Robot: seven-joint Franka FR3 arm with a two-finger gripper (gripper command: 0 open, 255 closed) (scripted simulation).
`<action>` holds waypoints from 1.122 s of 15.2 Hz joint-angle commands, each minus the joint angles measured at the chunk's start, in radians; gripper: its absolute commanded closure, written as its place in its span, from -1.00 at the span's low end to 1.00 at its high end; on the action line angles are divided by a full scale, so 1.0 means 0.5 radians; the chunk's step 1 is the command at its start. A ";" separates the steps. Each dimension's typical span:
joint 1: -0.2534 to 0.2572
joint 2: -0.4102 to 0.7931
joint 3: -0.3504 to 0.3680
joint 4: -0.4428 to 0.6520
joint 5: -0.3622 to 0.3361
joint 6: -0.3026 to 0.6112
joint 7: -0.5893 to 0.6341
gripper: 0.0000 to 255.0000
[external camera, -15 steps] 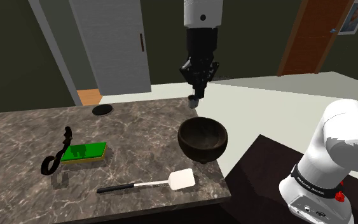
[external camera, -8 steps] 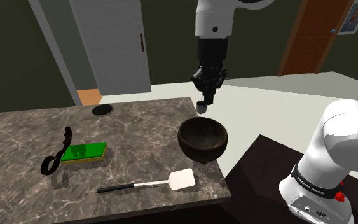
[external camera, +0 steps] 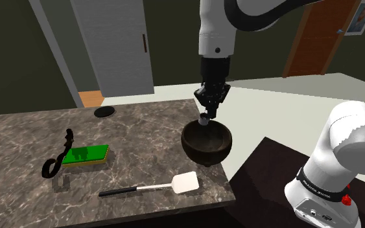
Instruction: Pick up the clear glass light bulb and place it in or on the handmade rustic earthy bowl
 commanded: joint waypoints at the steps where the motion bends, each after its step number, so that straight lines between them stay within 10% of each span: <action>1: 0.001 0.008 0.007 -0.052 0.006 0.060 -0.010 1.00; 10: 0.003 0.016 0.013 -0.094 0.012 0.110 -0.017 1.00; 11: 0.003 0.015 0.013 -0.094 0.012 0.110 -0.017 -1.00; 17: -0.004 0.011 -0.001 -0.032 0.000 0.042 -0.014 -1.00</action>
